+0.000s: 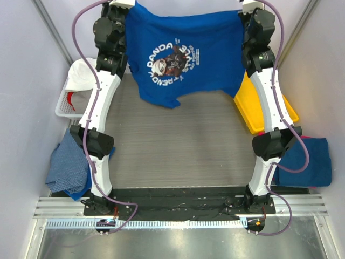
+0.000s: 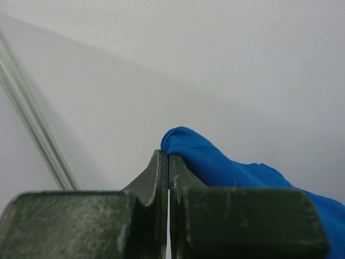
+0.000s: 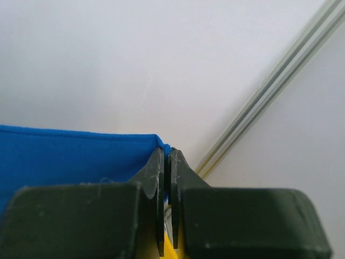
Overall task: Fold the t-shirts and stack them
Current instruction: Flatten out the tshirt
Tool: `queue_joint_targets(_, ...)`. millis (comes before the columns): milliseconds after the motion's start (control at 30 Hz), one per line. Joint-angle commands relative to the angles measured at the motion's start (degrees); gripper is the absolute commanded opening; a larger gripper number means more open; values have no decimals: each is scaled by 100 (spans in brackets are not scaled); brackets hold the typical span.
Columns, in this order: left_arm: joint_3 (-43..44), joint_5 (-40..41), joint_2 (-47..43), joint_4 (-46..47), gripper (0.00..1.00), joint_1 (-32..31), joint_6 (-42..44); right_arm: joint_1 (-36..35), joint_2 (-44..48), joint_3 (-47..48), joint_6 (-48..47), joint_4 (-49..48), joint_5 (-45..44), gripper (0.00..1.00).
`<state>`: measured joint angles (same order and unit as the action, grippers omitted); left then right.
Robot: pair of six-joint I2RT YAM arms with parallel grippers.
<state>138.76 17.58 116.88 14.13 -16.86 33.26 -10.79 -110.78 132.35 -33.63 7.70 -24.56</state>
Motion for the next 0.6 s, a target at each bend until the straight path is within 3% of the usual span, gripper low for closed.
queue_joint_targets(0, 476, 34, -622, 1021, 0, 25, -179, 15, 478, 571, 163, -868, -58, 1)
queue_joint_targets(200, 197, 122, -1158, 802, 0, 43, -118, 15, 1198, -155, 242, -568, 21, 1)
queue_joint_targets(433, -2076, 605, -2406, 415, 0, 8, -56, 6, 2648, -2657, 594, -270, 267, 1)
queue_joint_targets(567, -2977, 632, -2811, 503, 0, 16, 233, 6, 3018, -3364, 682, -50, 329, 1)
